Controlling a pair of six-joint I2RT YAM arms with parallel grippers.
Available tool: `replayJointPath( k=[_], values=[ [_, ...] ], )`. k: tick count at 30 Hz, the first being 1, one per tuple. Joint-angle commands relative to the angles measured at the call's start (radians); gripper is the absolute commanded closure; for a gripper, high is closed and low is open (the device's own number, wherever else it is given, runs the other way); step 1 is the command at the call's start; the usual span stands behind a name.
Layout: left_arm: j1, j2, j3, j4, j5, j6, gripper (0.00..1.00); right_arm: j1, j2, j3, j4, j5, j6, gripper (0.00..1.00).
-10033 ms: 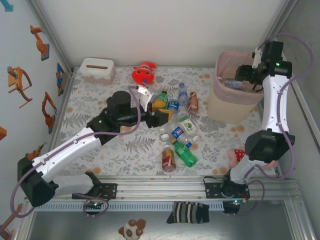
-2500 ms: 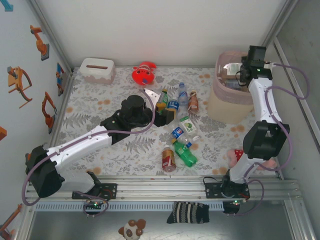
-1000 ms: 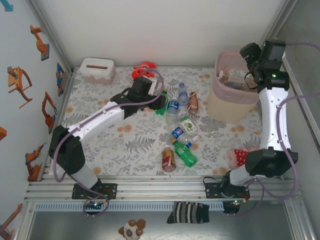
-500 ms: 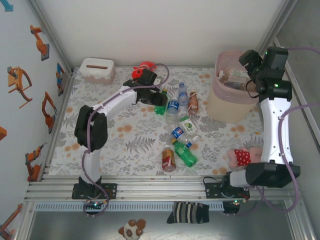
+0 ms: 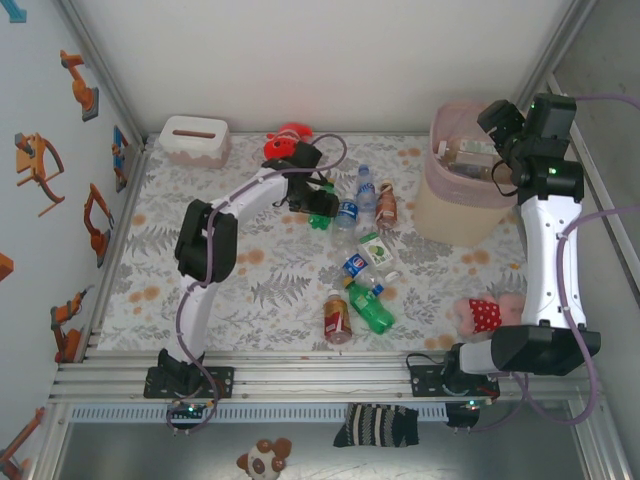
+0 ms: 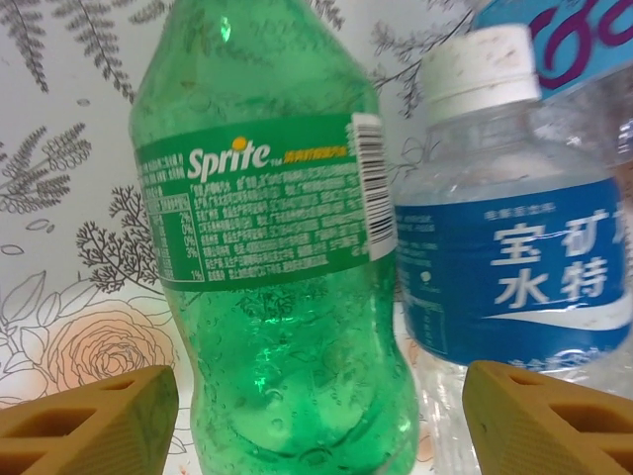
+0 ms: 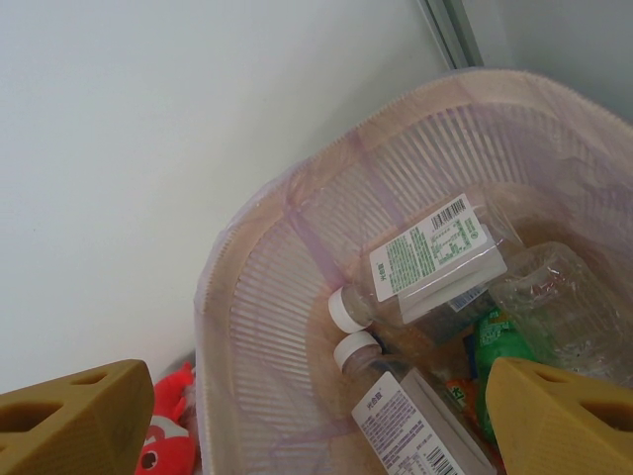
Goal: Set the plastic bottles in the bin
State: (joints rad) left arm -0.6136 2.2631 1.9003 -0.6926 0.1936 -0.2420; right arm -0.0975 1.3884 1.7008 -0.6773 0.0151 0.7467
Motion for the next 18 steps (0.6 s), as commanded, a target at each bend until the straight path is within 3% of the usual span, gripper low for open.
replayJointPath(
  k=[1,18],
  values=[
    [0.009,0.025,0.031,-0.042,-0.016,0.012,0.24,0.001,-0.022,-0.013,-0.005,-0.001,-0.002,0.14],
    [0.008,0.051,-0.016,-0.004,0.024,-0.003,0.30,0.004,-0.006,-0.022,-0.004,-0.033,0.028,0.14]
  ],
)
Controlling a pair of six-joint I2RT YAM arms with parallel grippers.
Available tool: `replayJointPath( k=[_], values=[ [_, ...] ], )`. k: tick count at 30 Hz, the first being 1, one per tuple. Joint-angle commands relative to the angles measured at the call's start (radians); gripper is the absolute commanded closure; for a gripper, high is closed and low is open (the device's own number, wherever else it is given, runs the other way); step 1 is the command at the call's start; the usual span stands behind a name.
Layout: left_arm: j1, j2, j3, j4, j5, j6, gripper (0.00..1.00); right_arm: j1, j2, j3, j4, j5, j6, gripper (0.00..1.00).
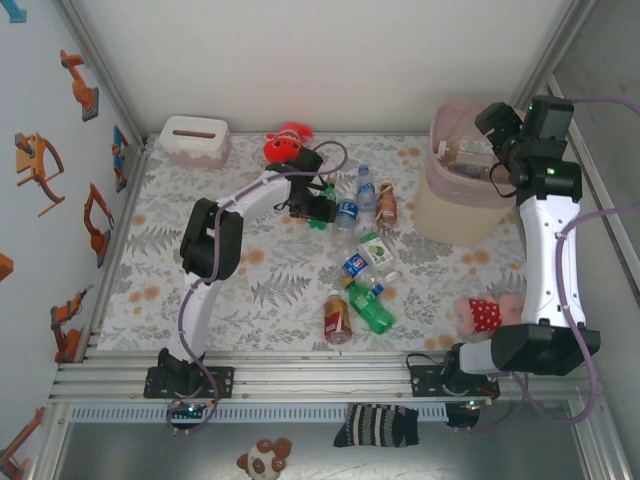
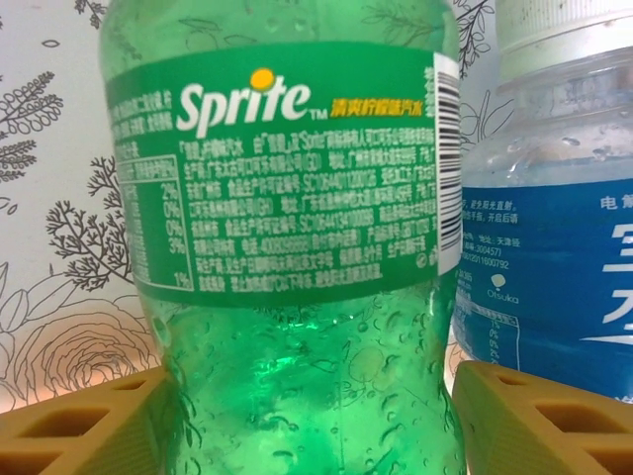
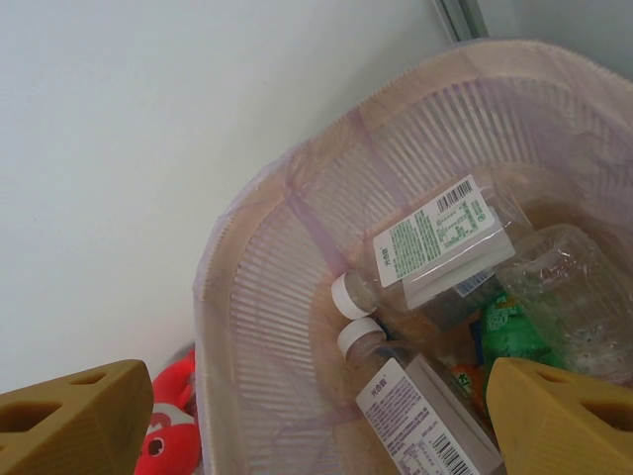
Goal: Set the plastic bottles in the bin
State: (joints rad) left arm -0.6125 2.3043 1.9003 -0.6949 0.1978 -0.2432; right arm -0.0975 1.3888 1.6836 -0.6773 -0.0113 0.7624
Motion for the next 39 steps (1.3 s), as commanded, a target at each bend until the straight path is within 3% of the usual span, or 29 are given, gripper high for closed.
replayJointPath(
  k=[1,11,24,29,39],
  values=[
    [0.008,0.011,-0.022,-0.002,0.020,-0.004,0.30,0.003,-0.008,-0.005,-0.006,-0.005,0.012,0.13],
    [0.007,0.002,-0.064,0.010,0.031,-0.004,0.30,0.010,0.000,-0.001,-0.010,-0.003,0.017,0.13],
    [0.010,-0.107,-0.175,0.076,-0.002,-0.016,0.44,0.013,-0.012,-0.021,0.021,-0.061,-0.021,0.13],
    [0.011,-0.225,-0.279,0.142,-0.015,-0.023,0.45,0.012,-0.045,-0.088,0.158,-0.308,-0.129,0.14],
    [0.008,-0.482,-0.489,0.357,0.073,-0.031,0.49,0.012,-0.105,-0.294,0.580,-0.673,-0.070,0.18]
  ],
)
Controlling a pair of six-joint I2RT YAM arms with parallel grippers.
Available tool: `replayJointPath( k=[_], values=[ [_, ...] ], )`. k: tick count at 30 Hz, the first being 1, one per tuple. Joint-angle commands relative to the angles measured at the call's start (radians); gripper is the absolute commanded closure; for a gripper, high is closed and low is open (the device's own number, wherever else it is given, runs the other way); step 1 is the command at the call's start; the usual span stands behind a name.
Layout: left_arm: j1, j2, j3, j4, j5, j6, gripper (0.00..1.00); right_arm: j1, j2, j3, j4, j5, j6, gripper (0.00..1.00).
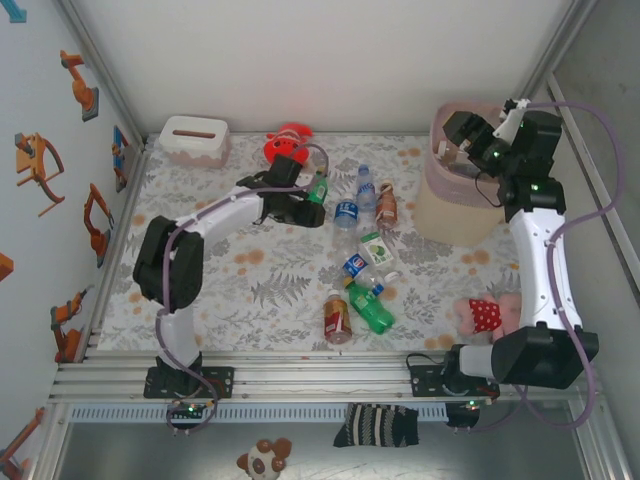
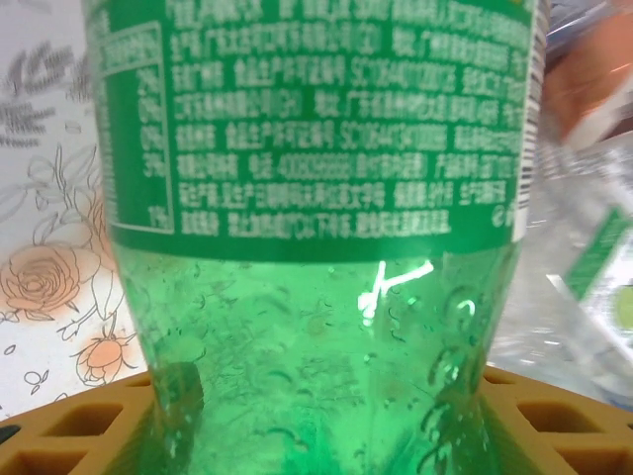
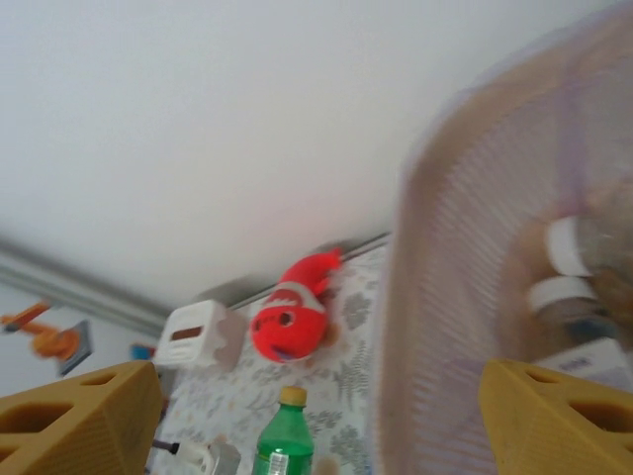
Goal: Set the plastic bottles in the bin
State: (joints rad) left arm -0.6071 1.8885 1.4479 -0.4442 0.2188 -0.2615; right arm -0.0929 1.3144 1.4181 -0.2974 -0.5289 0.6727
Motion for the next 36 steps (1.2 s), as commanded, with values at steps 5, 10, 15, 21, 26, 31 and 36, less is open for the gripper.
replayJointPath(
  k=[5,10,15,21,26,31,36],
  values=[
    [-0.004,-0.183,-0.127,0.263,0.137,-0.003,0.49,0.016,-0.048,-0.109,0.424,-0.278,0.085,0.19],
    [-0.011,-0.278,-0.195,0.427,0.241,-0.013,0.51,0.060,-0.057,-0.110,0.457,-0.307,0.050,0.19],
    [-0.028,-0.341,-0.211,0.537,0.365,-0.009,0.53,0.131,-0.046,-0.114,0.527,-0.367,0.040,0.19],
    [-0.058,-0.390,-0.205,0.633,0.487,-0.010,0.54,0.227,-0.036,-0.091,0.556,-0.396,0.015,0.19],
    [-0.091,-0.419,-0.192,0.676,0.523,-0.002,0.54,0.288,-0.037,-0.079,0.574,-0.450,-0.016,0.18],
    [-0.115,-0.440,-0.176,0.709,0.561,-0.005,0.54,0.347,-0.056,-0.084,0.542,-0.508,-0.118,0.13],
    [-0.133,-0.444,-0.162,0.763,0.619,-0.029,0.53,0.386,-0.077,-0.088,0.499,-0.541,-0.214,0.11]
  ],
)
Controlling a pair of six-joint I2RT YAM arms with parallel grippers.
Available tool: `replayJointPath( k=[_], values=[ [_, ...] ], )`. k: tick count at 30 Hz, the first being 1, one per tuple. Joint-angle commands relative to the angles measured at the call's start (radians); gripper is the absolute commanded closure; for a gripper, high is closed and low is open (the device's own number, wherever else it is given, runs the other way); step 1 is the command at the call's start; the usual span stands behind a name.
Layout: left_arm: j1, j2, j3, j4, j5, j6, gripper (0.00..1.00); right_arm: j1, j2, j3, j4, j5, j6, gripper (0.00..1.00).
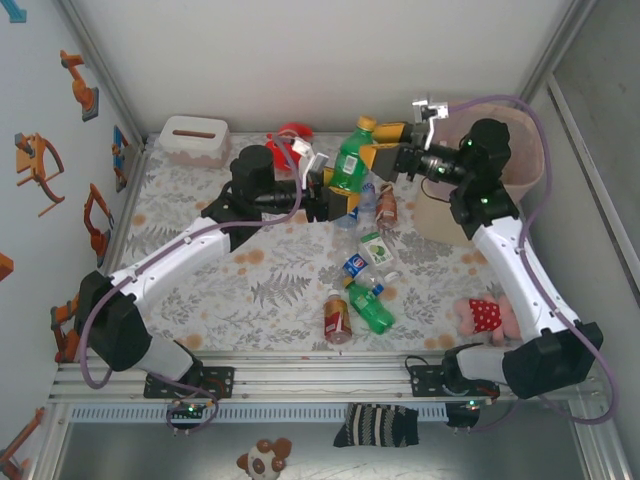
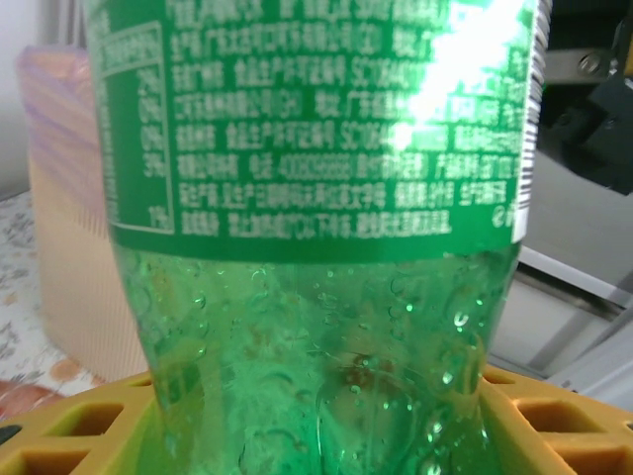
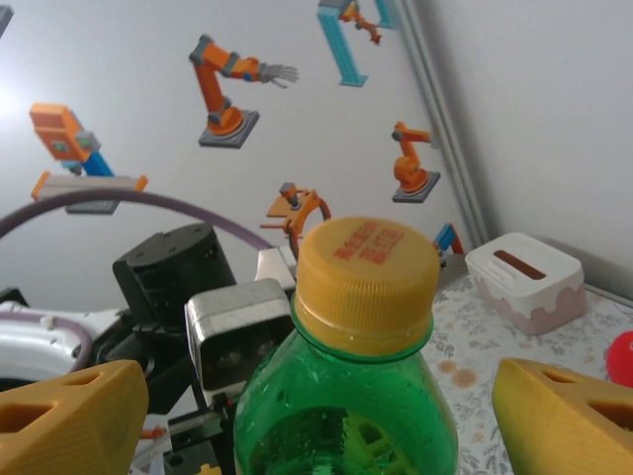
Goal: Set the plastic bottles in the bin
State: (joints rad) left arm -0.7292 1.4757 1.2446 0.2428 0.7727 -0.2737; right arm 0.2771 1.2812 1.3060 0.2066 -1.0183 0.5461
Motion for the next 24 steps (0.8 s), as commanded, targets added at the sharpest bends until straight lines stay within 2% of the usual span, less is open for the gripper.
replayJointPath(
  k=[1,10,24],
  values=[
    [-0.012,-0.033,0.042,0.092,0.077,-0.023,0.53,0.021,-0.049,0.024,-0.006,-0.057,-0.090,0.11],
    [-0.025,-0.042,0.050,0.174,0.123,-0.069,0.53,0.059,-0.078,0.012,0.022,-0.088,-0.118,0.13],
    [-0.034,-0.052,0.058,0.178,0.136,-0.068,0.53,0.074,-0.046,0.052,0.024,-0.057,-0.091,0.30]
  ],
)
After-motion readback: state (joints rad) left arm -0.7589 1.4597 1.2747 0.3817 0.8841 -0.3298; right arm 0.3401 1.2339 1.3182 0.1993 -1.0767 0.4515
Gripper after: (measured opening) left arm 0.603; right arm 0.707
